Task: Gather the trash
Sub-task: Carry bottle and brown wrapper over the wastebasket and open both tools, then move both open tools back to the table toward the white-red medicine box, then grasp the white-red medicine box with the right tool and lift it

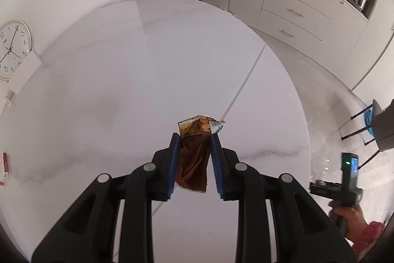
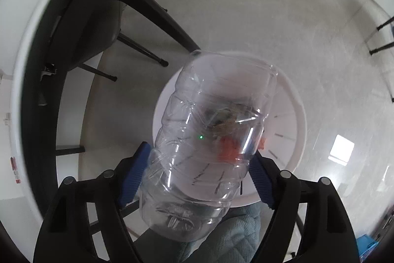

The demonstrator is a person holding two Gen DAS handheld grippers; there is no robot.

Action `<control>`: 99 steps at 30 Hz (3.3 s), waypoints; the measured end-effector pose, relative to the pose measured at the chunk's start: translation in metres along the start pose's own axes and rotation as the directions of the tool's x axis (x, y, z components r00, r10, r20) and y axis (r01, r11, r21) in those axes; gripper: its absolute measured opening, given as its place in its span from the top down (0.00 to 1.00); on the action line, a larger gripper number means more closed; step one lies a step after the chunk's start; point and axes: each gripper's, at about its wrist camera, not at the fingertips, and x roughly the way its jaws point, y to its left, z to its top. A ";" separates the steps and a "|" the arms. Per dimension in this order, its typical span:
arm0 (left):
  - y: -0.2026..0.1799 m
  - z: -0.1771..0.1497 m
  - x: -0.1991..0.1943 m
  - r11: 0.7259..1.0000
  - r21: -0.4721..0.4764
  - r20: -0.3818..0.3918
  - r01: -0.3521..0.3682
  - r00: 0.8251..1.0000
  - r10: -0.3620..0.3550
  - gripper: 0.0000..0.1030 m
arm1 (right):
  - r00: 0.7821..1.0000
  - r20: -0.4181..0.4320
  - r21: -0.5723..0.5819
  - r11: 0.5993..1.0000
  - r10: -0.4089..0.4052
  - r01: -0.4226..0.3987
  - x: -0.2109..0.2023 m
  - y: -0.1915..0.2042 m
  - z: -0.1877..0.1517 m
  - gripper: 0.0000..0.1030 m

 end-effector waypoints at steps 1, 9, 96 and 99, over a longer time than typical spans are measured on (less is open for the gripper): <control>-0.011 -0.004 -0.005 1.000 0.007 -0.009 0.014 1.000 -0.014 0.75 | 0.999 -0.035 0.039 0.999 0.022 -0.021 0.010 -0.009 -0.001 0.12; -0.161 -0.026 -0.012 0.959 0.175 -0.118 0.225 0.971 -0.206 0.74 | 0.996 0.037 0.154 0.984 0.084 -0.089 -0.042 -0.081 -0.019 0.08; 0.617 -0.301 -0.058 0.208 -0.911 -0.254 -0.357 0.881 0.399 0.08 | 0.952 -0.306 -0.698 -0.675 -0.022 -0.240 0.121 0.952 -0.333 0.14; 0.611 -0.298 -0.060 0.218 -0.907 -0.255 -0.361 0.881 0.399 0.08 | 0.960 -0.278 -0.723 -0.652 -0.027 -0.228 0.123 0.955 -0.324 0.34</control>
